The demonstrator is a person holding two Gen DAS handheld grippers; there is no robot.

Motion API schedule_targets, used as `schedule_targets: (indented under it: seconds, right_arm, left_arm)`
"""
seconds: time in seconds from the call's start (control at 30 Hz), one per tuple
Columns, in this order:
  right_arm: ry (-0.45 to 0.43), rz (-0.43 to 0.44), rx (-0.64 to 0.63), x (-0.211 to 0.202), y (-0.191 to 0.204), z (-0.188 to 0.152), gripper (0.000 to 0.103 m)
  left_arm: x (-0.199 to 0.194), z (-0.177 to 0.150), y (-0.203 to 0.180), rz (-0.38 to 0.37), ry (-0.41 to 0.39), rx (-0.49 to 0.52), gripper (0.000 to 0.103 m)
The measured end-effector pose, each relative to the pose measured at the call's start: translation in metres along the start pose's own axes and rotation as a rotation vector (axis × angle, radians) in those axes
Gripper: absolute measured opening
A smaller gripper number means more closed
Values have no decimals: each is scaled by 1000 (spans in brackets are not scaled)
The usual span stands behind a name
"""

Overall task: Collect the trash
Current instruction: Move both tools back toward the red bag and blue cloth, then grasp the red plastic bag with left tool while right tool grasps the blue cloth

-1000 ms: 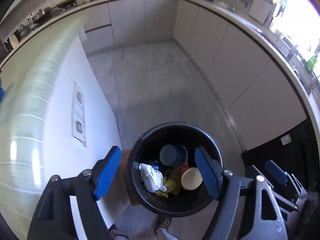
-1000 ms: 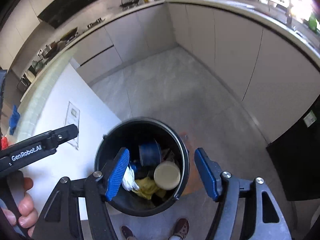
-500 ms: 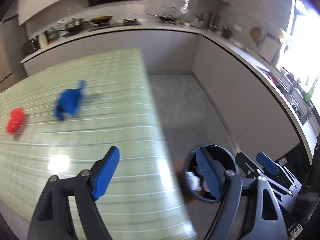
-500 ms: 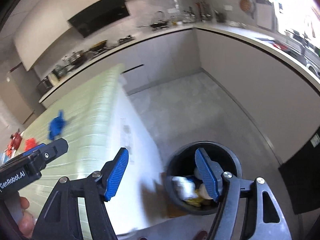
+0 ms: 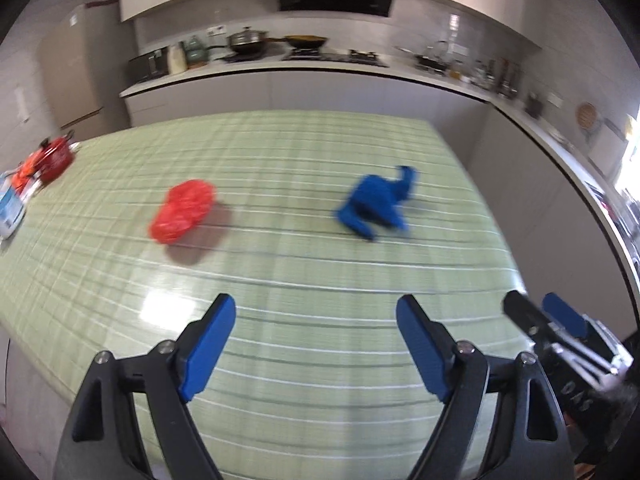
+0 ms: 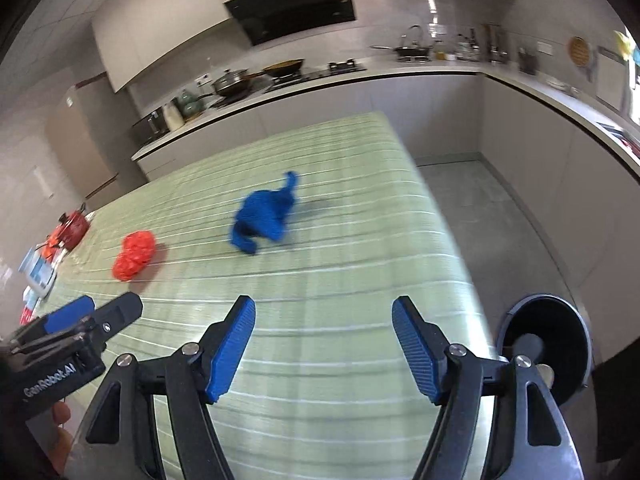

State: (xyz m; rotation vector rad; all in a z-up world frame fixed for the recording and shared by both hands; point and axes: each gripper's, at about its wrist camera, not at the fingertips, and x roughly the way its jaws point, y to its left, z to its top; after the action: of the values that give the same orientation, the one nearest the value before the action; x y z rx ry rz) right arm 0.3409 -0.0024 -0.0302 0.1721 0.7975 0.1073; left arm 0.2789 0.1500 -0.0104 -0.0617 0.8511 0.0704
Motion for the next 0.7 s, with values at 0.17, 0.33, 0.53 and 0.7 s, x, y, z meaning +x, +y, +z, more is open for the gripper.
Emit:
schedule_targets:
  seconds: [0.17,0.33,0.53,0.7]
  right_arm:
    - [11,30,-58,26,33,14,73]
    - [28,69,-65,68,50,34,75]
    - [62,61,-64,117,57,58,76]
    - [81,34,-52,151,62,72,76]
  left_arm:
    - [19,8,37,35,10,-80,84]
    - [39,23,60,84,14,-93,84]
    - [59,41,81,104,14,-118,84]
    - [79,51,98,105,30,-120,84]
